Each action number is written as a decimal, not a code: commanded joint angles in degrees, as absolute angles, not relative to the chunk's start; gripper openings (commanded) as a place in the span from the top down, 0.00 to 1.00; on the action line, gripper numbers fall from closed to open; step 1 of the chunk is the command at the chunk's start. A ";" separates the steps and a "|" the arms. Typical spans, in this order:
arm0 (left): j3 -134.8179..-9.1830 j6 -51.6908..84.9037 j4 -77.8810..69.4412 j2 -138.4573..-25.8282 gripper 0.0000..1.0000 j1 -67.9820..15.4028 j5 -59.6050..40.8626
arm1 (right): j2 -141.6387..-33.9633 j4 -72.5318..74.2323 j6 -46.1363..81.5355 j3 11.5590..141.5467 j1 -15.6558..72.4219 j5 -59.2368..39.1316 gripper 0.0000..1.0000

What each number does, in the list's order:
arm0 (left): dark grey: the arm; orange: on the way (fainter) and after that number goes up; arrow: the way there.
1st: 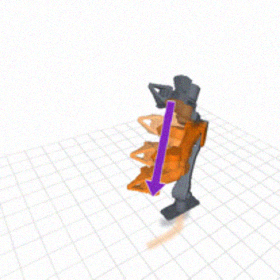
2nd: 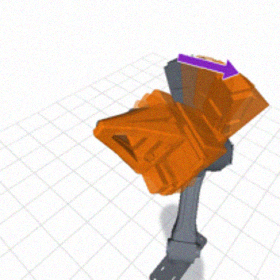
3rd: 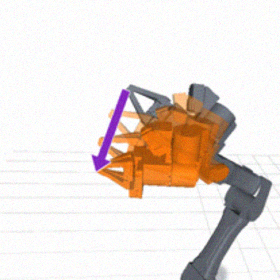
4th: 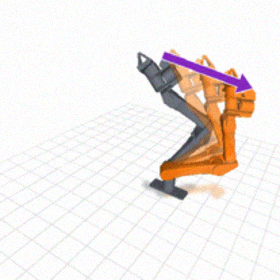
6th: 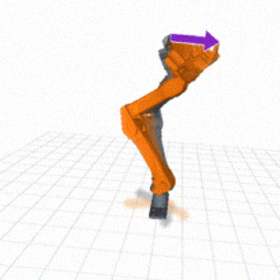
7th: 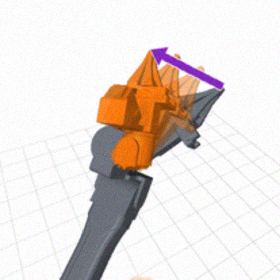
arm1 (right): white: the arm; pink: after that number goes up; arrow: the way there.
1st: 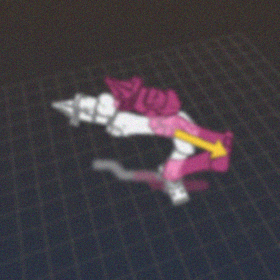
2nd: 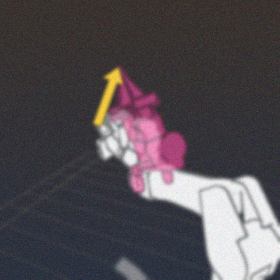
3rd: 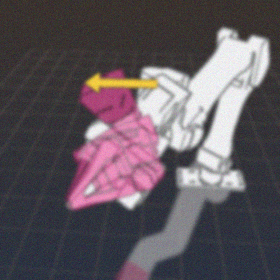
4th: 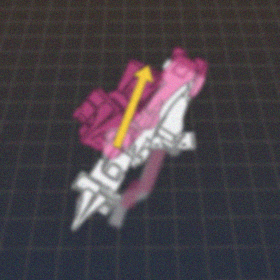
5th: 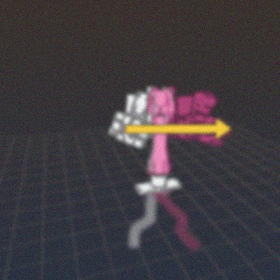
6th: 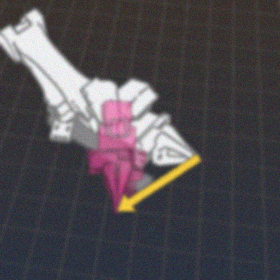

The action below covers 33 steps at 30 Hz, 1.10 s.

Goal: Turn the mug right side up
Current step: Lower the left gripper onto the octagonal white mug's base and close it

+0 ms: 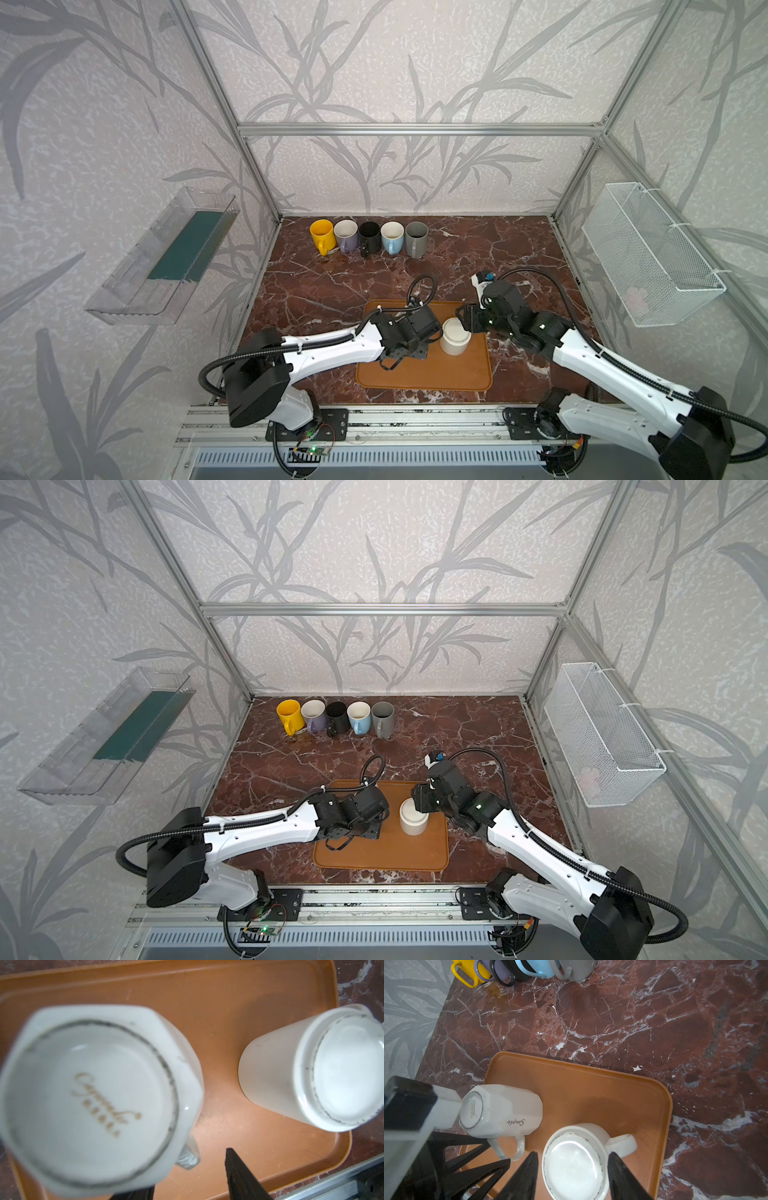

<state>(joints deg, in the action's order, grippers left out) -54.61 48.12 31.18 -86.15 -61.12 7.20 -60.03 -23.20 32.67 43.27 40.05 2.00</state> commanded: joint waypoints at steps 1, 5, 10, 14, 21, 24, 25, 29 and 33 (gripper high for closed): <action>-56.01 49.86 31.09 -88.02 0.48 -61.04 9.67 | -58.46 -23.80 32.00 42.71 39.69 2.46 0.45; -55.60 52.30 34.37 -88.25 0.53 -61.08 14.83 | -57.90 -23.74 32.00 42.20 39.55 2.55 0.45; -55.42 52.16 39.07 -88.29 0.54 -60.52 17.69 | -58.27 -23.14 32.17 41.63 39.38 2.21 0.45; -54.13 51.60 41.41 -86.70 0.54 -59.41 18.19 | -58.38 -22.84 32.21 41.51 39.41 2.02 0.45; -51.68 47.30 40.96 -81.84 0.55 -56.03 16.73 | -58.70 -22.43 32.09 41.39 39.28 1.94 0.45; -52.70 44.46 40.09 -82.03 0.56 -55.34 14.52 | -58.97 -22.41 32.17 41.48 39.22 1.72 0.45; -53.07 43.11 39.80 -82.25 0.57 -55.14 13.47 | -58.97 -22.40 32.17 41.53 39.20 1.72 0.45; -54.39 39.92 40.43 -83.44 0.58 -54.10 11.15 | -58.56 -22.89 32.08 41.70 39.20 1.94 0.45; -55.87 37.40 42.86 -84.69 0.60 -52.59 9.42 | -58.10 -23.37 32.08 41.51 39.21 2.31 0.45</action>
<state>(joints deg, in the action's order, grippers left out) -53.91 40.47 39.97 -83.79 -53.45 10.55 -58.89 -23.00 32.67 41.89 39.62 1.98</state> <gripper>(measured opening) 0.405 0.551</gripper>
